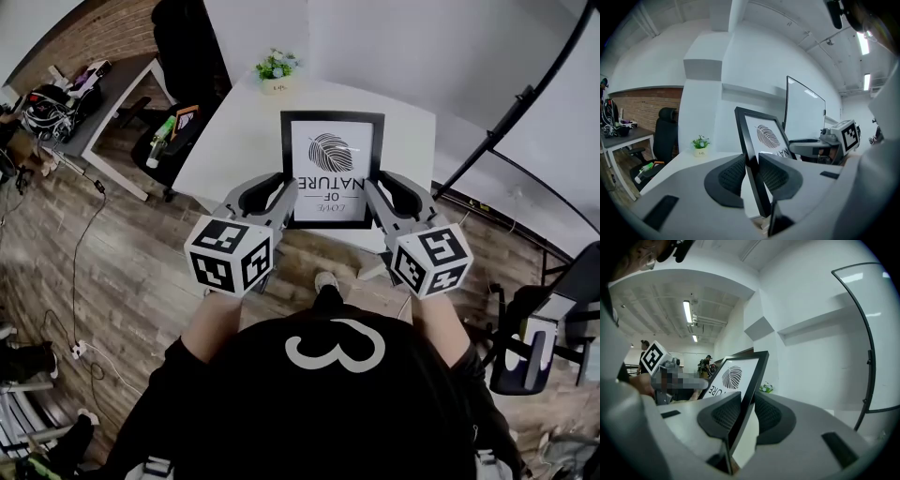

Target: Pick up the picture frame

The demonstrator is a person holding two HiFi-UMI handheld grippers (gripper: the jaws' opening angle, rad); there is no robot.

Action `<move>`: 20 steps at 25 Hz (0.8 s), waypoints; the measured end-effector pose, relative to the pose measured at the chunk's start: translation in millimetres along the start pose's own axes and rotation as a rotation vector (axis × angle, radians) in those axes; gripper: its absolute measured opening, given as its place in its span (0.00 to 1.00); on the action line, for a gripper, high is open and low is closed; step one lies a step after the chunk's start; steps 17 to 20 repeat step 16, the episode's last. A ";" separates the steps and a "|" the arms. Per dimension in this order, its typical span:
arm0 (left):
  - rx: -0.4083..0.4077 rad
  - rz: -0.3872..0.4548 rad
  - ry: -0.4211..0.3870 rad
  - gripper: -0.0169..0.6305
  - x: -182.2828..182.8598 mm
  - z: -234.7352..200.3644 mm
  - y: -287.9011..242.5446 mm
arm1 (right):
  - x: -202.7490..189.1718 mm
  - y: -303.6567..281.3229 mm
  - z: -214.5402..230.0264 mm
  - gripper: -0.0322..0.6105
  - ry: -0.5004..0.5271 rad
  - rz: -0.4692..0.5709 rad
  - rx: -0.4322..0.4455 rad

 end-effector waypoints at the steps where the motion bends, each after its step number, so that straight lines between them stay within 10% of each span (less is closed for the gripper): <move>1: -0.002 0.000 0.000 0.17 -0.1 -0.3 -0.4 | 0.1 -0.2 0.1 0.21 0.000 -0.002 -0.002; 20: -0.022 0.015 0.007 0.17 -5.5 3.8 11.3 | -1.0 8.8 -9.4 0.21 -0.016 -0.013 -0.011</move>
Point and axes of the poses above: the fingertips, and each gripper's own axes: y backward along the fingers, z to its right, x out of its top, the point moved 9 cm from there along y, backward along the fingers, and after that the axes turned 5 degrees about -z, right-handed, at the moved point
